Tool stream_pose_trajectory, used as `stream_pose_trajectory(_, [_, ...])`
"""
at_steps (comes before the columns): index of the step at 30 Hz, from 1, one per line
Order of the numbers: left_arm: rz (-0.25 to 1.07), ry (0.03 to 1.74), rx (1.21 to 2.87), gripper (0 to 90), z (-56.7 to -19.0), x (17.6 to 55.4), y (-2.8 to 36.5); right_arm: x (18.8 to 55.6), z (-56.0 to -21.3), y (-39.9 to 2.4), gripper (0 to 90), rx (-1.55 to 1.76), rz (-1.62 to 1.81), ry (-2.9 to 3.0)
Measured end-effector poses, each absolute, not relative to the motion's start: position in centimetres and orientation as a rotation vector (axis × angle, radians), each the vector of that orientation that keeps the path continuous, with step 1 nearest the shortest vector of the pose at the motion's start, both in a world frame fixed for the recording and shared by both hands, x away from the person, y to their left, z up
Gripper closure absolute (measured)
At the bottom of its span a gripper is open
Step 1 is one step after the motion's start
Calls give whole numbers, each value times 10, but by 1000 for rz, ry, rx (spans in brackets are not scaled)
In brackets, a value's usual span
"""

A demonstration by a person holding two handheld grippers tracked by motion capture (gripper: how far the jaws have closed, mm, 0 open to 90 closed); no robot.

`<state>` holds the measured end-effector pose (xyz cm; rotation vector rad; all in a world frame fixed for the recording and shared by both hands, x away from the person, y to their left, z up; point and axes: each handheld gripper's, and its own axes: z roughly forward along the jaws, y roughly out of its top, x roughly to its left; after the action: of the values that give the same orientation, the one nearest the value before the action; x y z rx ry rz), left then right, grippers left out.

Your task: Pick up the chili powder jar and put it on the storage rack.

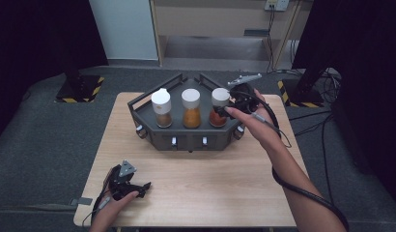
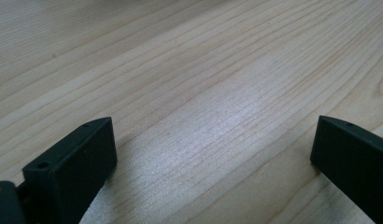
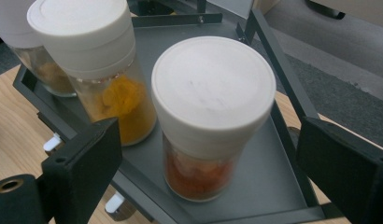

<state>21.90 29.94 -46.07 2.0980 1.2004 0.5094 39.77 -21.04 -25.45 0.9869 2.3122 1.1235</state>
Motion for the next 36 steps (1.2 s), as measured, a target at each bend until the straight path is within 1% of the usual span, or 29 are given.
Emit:
stream_pose_trajectory(12, [509, 1202, 2097, 0, -461, 219, 299, 377, -254, -232, 50, 968, 1171, 2312])
stream_pose_trajectory(23, [509, 1201, 2099, 0, -461, 219, 299, 360, -260, -243, 46, 967, 1136, 2322])
stream_pose_trajectory(36, [511, 1205, 2097, 0, -461, 219, 299, 347, -278, -251, 46, 976, 1098, 2359])
